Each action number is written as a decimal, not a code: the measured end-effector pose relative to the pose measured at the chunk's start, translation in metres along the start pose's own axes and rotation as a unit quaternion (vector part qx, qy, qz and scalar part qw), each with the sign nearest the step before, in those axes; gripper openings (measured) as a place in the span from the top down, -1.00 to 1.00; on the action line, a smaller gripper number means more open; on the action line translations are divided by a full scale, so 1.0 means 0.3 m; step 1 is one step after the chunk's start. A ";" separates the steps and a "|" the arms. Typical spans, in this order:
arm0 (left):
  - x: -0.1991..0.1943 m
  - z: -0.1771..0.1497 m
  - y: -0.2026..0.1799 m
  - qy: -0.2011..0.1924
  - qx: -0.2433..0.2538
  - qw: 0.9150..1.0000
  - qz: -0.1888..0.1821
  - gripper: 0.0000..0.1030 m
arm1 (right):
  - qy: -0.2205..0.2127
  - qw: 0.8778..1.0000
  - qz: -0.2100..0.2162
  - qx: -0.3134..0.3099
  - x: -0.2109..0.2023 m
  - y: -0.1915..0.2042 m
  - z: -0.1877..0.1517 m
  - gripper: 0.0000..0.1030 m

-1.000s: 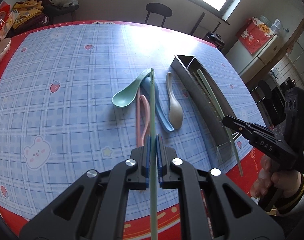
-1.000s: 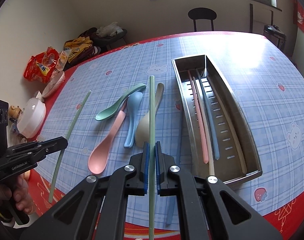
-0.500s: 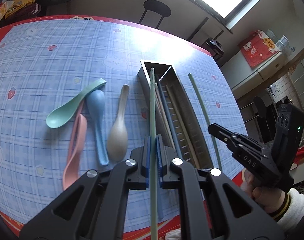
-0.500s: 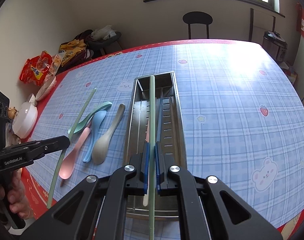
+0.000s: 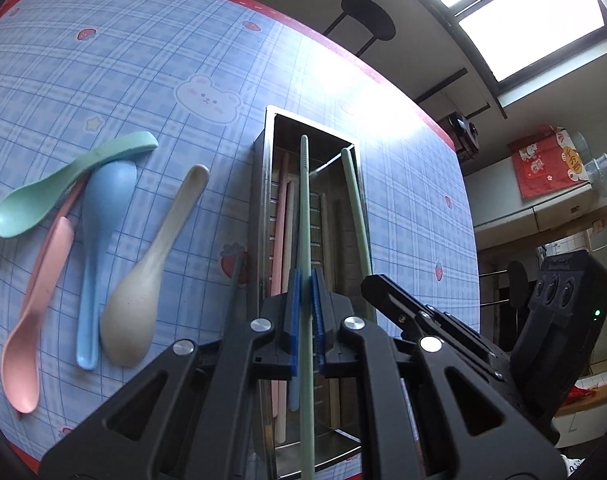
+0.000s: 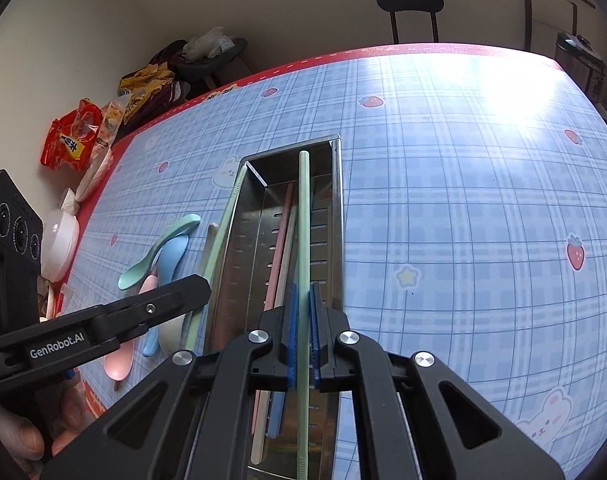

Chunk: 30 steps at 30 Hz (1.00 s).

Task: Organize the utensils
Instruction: 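Lower both green chopsticks into the steel rack and open both tools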

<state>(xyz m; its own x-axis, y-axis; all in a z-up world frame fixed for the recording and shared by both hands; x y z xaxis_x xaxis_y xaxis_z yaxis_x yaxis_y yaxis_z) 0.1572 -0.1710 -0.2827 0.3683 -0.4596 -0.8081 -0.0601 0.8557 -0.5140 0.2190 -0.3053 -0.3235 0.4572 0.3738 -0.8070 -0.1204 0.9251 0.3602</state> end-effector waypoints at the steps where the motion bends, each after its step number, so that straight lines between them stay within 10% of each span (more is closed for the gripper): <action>1: 0.009 -0.002 0.000 0.001 -0.001 1.000 0.004 0.81 | 0.002 1.000 0.002 0.001 0.002 -0.001 -0.001 0.88; 30: 0.110 0.072 -0.010 0.015 0.045 0.998 0.040 0.80 | 0.006 0.999 0.006 0.037 0.025 -0.028 -0.029 0.88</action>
<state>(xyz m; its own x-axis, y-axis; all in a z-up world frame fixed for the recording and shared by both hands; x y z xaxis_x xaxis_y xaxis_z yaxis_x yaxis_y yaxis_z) 0.1895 -0.1835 -0.3017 0.3371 -0.3955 -0.8543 -0.0031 0.9070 -0.4211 0.2158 -0.3096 -0.3366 0.4451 0.3858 -0.8081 -0.0592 0.9131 0.4034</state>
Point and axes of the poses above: each gripper's, at about its wrist camera, not at the fingertips, and x roughly the way its jaws point, y to its left, z to its top, the point moved 6 cm from there along x, roughly the way its jaws point, and after that the axes turned 1 degree about x, right-handed, at the moved point
